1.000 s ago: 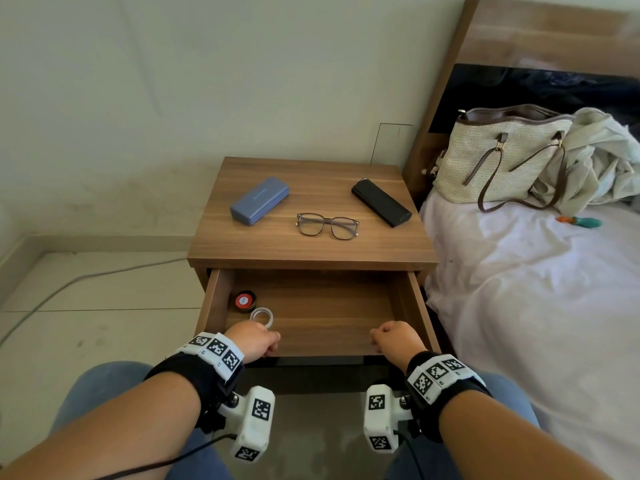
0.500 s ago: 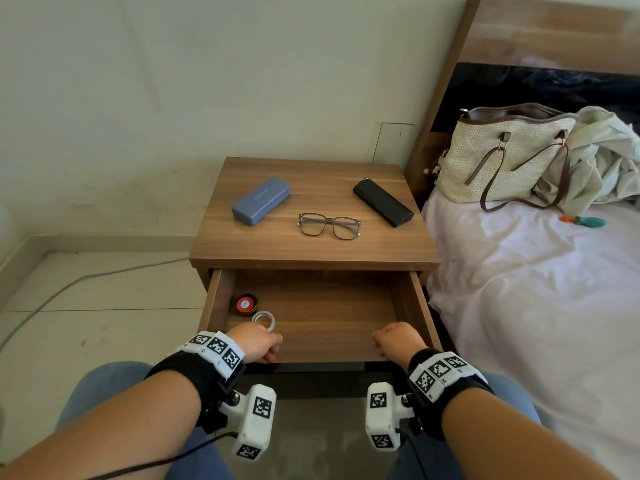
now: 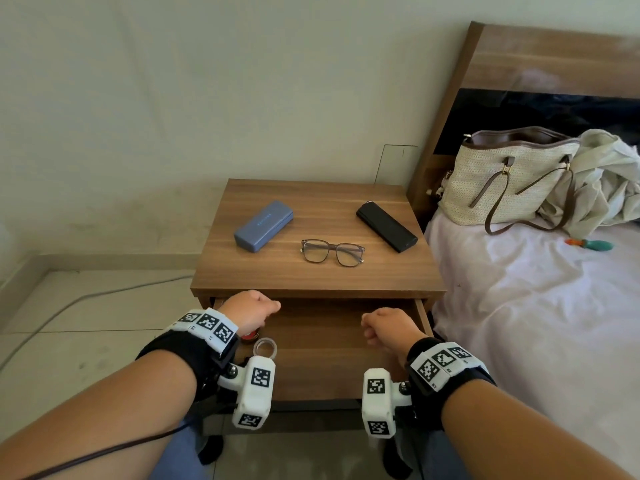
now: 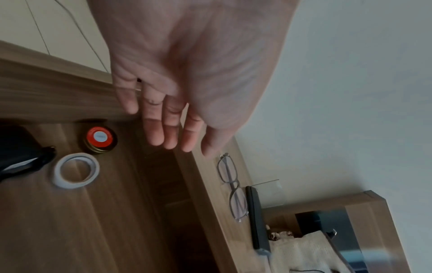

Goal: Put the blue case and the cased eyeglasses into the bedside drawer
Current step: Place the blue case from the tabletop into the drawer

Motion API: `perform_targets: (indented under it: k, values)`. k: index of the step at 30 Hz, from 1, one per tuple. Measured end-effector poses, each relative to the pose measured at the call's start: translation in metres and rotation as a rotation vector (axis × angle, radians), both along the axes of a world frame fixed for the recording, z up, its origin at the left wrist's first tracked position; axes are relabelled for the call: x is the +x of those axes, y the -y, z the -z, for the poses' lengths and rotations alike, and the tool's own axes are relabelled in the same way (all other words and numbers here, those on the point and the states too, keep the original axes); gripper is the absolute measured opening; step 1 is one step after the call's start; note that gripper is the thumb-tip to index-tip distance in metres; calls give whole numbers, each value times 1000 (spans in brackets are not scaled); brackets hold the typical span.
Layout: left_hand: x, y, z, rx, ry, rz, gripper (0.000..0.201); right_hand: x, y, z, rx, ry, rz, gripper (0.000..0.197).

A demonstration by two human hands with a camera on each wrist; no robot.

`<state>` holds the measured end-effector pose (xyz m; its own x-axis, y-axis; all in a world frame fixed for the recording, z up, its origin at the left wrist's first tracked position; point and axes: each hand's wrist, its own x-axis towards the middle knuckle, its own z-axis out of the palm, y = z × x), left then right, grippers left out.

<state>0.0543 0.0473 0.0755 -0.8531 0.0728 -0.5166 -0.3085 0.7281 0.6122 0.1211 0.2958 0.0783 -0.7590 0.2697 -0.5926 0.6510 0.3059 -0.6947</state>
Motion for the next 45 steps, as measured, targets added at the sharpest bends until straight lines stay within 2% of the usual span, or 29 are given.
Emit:
perform_targets:
  k: [4,11,15,20,26,30,34,40,45]
  values:
    - [-23,1,-11,-5,-56,-47,31,-21,8,-15,-32,4,16,18]
    - [-70,1,-23,41,-69,-174,66,-69,20,-30,-135,-3,69,28]
    - [-97,2,-24,-44,-126,-204,86,-94,28,-34,-188,-11,71,27]
    - [-129,4,-14,-111,-177,-228,92,-117,36,-31,-274,-17,115,11]
    - [-159,4,10,-170,-146,-233,103,-134,40,-21,-313,2,118,22]
    - [-169,4,23,-239,-157,-226,101,-136,40,-16,-348,28,107,24]
    - [-172,5,27,-263,-180,-207,86,-139,41,-11,-323,35,100,22]
    - [-168,14,30,-126,-204,-212,84,-136,42,-13,-325,28,108,21]
    - [-150,14,16,-19,-256,-184,63,-128,40,-20,-340,7,117,23]
